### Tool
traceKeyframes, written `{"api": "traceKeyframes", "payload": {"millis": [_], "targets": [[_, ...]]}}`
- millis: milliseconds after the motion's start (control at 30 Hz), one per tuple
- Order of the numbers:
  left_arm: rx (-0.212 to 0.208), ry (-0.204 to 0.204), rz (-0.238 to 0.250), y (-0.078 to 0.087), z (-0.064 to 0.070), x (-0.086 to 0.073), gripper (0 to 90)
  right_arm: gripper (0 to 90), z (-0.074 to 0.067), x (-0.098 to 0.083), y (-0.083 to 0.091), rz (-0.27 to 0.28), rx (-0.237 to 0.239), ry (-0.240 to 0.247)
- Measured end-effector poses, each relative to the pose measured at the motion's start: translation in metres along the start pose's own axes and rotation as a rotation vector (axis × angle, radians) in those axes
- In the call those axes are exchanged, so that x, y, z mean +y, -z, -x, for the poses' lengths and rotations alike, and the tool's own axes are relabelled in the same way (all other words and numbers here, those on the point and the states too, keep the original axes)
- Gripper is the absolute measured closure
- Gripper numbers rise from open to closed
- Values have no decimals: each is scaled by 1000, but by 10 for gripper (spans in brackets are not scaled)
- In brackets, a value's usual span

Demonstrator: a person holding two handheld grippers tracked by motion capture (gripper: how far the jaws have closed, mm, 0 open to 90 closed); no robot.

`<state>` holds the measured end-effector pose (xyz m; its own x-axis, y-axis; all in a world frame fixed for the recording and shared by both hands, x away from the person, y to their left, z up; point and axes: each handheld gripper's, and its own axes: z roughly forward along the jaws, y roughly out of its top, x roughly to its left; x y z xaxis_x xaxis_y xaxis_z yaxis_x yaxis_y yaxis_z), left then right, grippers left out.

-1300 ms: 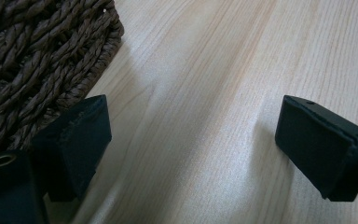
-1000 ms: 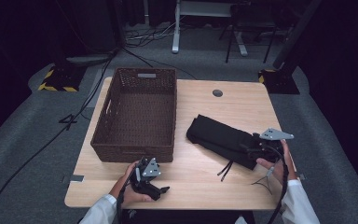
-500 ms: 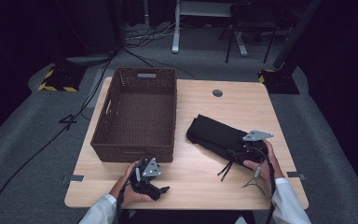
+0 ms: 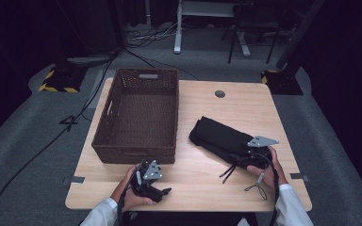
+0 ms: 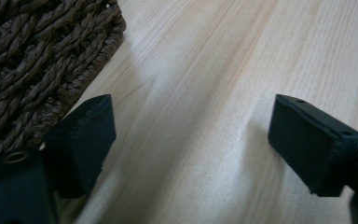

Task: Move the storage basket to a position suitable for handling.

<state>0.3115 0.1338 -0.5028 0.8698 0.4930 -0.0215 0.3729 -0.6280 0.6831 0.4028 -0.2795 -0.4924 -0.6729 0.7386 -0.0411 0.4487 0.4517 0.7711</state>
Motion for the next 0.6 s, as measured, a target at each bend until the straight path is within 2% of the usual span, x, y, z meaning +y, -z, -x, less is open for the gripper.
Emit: {"api": "traceKeyframes", "payload": {"millis": [100,267,367,433,600], "targets": [[3,-20,19,6,5,4,225,221,4,-6,7,-1,6,0],[12,-54,91,25,11,16,211,222,8,-17,20,2,-5,-10],[42,-53,120,39,11,24,224,222,10,-23,27,1,-12,-16],[44,-46,149,47,9,26,235,222,11,-27,31,2,-17,-20],[85,-60,226,67,8,36,244,222,13,-32,38,0,-27,-28]]}}
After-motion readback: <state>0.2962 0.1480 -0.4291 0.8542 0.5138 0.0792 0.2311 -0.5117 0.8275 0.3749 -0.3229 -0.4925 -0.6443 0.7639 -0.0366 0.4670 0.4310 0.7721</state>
